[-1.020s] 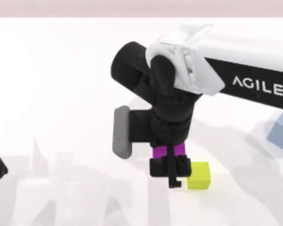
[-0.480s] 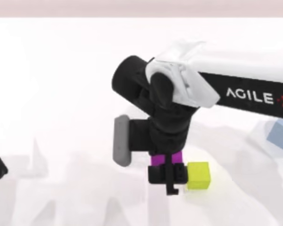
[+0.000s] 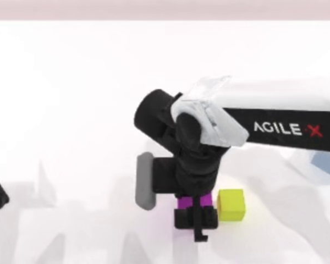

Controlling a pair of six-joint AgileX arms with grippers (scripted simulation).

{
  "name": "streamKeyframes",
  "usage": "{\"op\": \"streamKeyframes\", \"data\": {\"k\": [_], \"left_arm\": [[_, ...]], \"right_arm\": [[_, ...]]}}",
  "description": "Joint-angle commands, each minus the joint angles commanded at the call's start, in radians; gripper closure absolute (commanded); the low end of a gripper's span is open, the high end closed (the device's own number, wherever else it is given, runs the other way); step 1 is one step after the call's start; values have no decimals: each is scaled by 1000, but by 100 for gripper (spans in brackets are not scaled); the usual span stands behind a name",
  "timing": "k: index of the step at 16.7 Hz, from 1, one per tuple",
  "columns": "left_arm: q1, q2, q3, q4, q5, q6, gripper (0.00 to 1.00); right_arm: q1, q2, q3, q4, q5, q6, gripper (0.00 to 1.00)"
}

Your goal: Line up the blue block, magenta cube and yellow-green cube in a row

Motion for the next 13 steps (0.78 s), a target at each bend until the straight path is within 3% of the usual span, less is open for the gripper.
{"op": "streamKeyframes", "data": {"k": [1,13], "left_arm": [[0,0,0,0,0,0,0],[0,0,0,0,0,0,0]], "right_arm": [[0,0,0,0,0,0,100],[0,0,0,0,0,0,10]]}}
